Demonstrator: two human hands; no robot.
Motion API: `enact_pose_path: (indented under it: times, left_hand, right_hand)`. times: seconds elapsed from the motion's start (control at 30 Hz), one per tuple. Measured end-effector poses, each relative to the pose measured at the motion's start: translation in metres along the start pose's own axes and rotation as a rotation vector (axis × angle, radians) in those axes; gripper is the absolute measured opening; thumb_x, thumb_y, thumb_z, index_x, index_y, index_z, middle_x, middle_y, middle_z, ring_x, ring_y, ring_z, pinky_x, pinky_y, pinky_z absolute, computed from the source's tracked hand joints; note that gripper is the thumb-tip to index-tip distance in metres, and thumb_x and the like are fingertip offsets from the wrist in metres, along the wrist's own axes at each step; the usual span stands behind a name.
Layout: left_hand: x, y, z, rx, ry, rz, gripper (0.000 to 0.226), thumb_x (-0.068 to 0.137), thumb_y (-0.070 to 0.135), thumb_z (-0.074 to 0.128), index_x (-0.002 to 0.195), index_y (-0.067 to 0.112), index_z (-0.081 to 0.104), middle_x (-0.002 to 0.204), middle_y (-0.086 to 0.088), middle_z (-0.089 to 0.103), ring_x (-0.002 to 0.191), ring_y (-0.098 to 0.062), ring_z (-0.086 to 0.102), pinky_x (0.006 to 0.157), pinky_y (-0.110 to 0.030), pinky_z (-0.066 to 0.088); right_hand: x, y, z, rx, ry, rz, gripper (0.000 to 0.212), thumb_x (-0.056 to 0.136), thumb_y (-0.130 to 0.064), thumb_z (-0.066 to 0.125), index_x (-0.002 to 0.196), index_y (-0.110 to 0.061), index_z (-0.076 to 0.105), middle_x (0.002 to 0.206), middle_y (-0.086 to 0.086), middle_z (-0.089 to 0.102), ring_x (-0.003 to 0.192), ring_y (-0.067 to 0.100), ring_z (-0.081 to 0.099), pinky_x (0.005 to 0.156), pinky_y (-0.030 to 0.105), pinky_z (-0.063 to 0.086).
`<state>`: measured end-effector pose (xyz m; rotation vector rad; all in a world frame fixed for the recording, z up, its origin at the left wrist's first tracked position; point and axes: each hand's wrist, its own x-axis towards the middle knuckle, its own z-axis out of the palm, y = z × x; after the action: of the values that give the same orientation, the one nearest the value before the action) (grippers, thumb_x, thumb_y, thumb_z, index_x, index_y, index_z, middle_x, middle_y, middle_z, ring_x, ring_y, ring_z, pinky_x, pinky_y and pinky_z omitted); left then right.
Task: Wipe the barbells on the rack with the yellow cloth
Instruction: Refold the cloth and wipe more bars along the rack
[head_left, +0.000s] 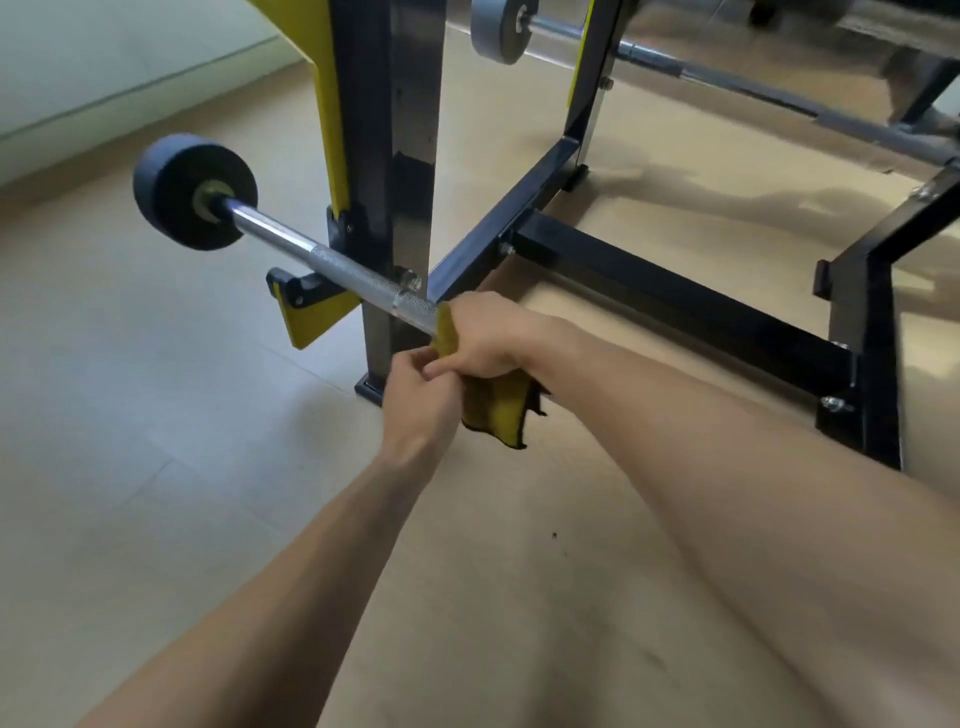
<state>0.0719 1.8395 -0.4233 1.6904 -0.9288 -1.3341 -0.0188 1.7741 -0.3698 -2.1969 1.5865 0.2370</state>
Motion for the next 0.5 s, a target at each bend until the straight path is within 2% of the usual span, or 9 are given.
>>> enact_pose_path:
  times: [0.13,0.27,0.33,0.4,0.5]
  left_hand:
    - [-0.035,-0.010,0.009,-0.172,-0.385,-0.149,0.040,0.090,0.008,0.058,0.128,0.013,0.047,0.121,-0.013,0.061,0.105,-0.030,0.065,0.088,-0.044,0.058]
    - [-0.071,-0.017,0.035,-0.132,-0.555,-0.127,0.038,0.089,0.007,0.065,0.120,0.017,0.045,0.123,-0.013,0.059,0.107,-0.029,0.067,0.085,-0.048,0.059]
    - [-0.087,-0.017,0.049,-0.052,-0.582,-0.071,0.038,0.089,0.008,0.068,0.118,0.016,0.045,0.119,-0.013,0.061,0.103,-0.026,0.068,0.083,-0.045,0.060]
    - [-0.104,-0.015,0.065,0.081,-0.602,-0.022,0.038,0.089,0.009,0.069,0.120,0.012,0.047,0.110,-0.014,0.067,0.093,-0.025,0.072,0.077,-0.041,0.062]
    - [-0.127,-0.019,0.088,0.535,-0.712,0.075,0.039,0.090,0.012,0.066,0.125,0.014,0.048,0.103,-0.011,0.068,0.082,-0.025,0.073,0.070,-0.040,0.062]
  right_hand:
    - [-0.048,0.034,0.022,0.095,-0.007,0.094,0.042,0.087,-0.054,0.065,0.104,-0.016,0.056,0.090,0.003,0.062,0.085,0.019,0.065,0.076,0.030,0.055]
    - [-0.096,0.054,0.040,-0.004,0.142,0.131,0.046,0.086,-0.064,0.059,0.097,-0.020,0.057,0.079,0.000,0.062,0.067,0.014,0.061,0.065,0.030,0.056]
    - [-0.119,0.065,0.046,-0.036,0.217,0.123,0.042,0.089,-0.060,0.058,0.101,-0.020,0.054,0.080,-0.001,0.060,0.066,0.013,0.058,0.061,0.030,0.054]
    - [-0.147,0.085,0.053,-0.037,0.257,0.116,0.042,0.091,-0.057,0.057,0.105,-0.019,0.051,0.086,-0.001,0.058,0.071,0.017,0.057,0.065,0.035,0.054]
    - [-0.190,0.120,0.064,-0.053,0.274,0.105,0.047,0.087,-0.056,0.064,0.109,-0.019,0.044,0.092,0.000,0.058,0.070,0.015,0.053,0.061,0.032,0.048]
